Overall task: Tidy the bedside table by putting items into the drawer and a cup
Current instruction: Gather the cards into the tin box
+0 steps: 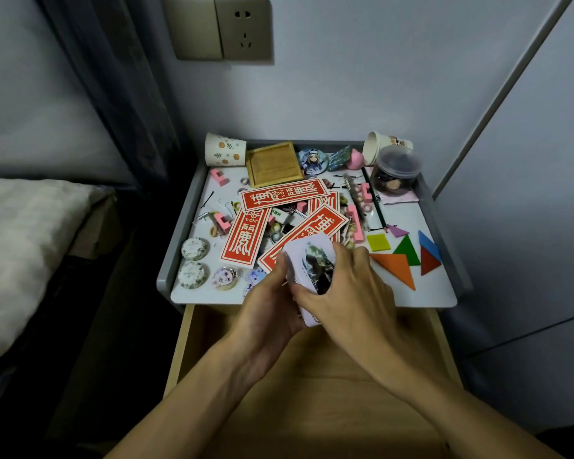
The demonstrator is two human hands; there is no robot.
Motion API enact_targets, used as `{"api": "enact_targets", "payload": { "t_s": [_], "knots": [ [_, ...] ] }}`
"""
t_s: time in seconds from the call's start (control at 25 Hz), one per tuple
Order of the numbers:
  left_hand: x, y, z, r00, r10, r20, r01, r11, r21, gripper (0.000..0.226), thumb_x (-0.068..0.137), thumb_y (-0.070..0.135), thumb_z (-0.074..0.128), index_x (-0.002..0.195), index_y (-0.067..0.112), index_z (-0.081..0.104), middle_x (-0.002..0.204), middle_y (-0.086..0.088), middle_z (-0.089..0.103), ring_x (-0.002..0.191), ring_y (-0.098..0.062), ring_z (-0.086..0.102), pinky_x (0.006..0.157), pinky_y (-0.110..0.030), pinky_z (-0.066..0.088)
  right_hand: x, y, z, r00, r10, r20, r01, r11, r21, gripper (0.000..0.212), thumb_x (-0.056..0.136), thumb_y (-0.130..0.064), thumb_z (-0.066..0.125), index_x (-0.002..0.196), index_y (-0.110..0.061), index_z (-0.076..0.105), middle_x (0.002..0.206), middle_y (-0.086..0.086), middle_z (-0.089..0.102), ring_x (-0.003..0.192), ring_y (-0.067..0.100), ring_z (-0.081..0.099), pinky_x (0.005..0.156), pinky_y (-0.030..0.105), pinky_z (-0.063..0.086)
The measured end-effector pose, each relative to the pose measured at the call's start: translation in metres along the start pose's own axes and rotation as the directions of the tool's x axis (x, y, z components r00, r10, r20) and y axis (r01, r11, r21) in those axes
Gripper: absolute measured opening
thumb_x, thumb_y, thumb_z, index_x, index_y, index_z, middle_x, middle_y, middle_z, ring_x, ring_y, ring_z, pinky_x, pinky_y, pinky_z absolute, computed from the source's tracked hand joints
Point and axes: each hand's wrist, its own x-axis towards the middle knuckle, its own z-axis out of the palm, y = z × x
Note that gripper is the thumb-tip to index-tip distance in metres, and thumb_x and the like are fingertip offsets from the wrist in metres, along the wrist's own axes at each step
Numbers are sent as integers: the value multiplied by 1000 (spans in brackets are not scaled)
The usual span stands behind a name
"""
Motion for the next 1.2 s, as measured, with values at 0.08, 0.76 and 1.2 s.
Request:
{"api": "enact_targets", "payload": {
  "t_s": [0.08, 0.76, 1.2],
  "knots": [
    [-1, 1, 0, 1000, 11, 7, -12, 1000, 22, 48, 101, 45, 35, 129, 16, 60, 123, -10, 68, 94, -21, 71, 62, -33, 57, -2, -1, 2, 1000, -25, -4, 25, 999, -22, 86, 78, -72, 55, 142, -22, 26, 127, 0, 39, 117, 17, 48, 78, 24, 38],
    [-11, 5, -4, 973, 189, -131, -179, 980, 85, 34, 100, 20, 48, 127, 3, 59, 116, -18, 70, 104, -34, 68, 76, -41, 58, 2, 7, 7, 978, -116, 174, 40, 920, 390, 92, 80, -67, 57, 152, -29, 14, 143, -10, 39, 120, 4, 50, 92, 26, 49],
    [-6, 34, -26, 813, 509, -281, -223, 720, 657, 47, 91, 55, 54, 101, 10, 62, 92, -11, 72, 81, -28, 71, 68, -40, 60, 3, 20, -5, 861, -140, 489, -378, 467, 799, 23, 96, -27, 55, 114, -15, 63, 97, 7, 75, 76, 21, 70, 69, 28, 56]
  ]
}}
